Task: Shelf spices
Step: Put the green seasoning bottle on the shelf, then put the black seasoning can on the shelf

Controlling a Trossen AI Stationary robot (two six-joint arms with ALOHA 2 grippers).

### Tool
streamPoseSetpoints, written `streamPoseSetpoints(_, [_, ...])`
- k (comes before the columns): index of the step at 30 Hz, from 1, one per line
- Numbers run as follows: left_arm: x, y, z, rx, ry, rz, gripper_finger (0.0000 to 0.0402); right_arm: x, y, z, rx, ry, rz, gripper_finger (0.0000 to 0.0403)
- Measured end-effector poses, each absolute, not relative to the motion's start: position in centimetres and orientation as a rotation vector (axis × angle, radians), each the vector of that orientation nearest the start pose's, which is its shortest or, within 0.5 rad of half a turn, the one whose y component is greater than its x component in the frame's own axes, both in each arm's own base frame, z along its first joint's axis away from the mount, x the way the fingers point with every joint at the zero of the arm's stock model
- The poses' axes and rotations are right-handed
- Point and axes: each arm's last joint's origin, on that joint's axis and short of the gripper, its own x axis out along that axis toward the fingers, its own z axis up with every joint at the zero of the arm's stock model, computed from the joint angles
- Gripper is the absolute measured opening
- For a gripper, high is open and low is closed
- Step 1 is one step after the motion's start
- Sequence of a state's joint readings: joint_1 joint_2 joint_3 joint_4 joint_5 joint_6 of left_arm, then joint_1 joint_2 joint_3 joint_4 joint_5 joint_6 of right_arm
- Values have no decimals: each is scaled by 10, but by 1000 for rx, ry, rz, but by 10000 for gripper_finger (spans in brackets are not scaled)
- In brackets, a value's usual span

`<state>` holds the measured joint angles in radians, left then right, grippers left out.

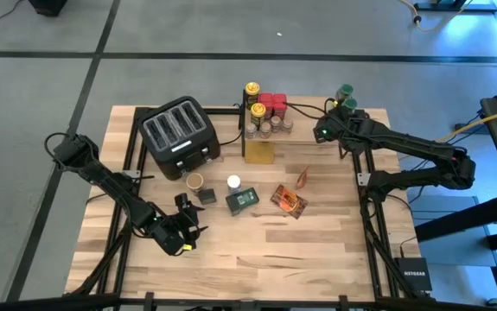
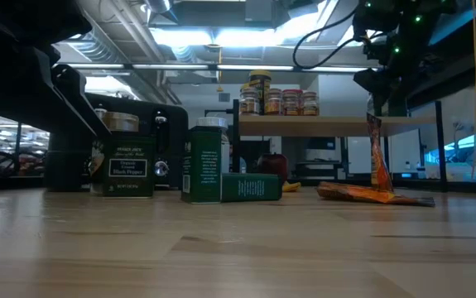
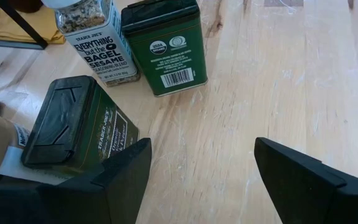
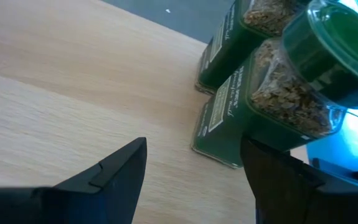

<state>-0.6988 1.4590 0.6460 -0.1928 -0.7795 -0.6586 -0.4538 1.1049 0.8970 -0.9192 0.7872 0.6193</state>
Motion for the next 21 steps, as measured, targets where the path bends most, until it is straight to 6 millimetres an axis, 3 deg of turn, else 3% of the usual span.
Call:
streamPoseSetpoints(11, [204, -145, 154, 50, 667, 304, 279, 161, -100, 273, 310, 831, -1370, 266])
streamPoseSetpoints(21, [207, -148, 159, 91, 681, 265, 279, 185, -49, 322, 348, 699, -991, 266])
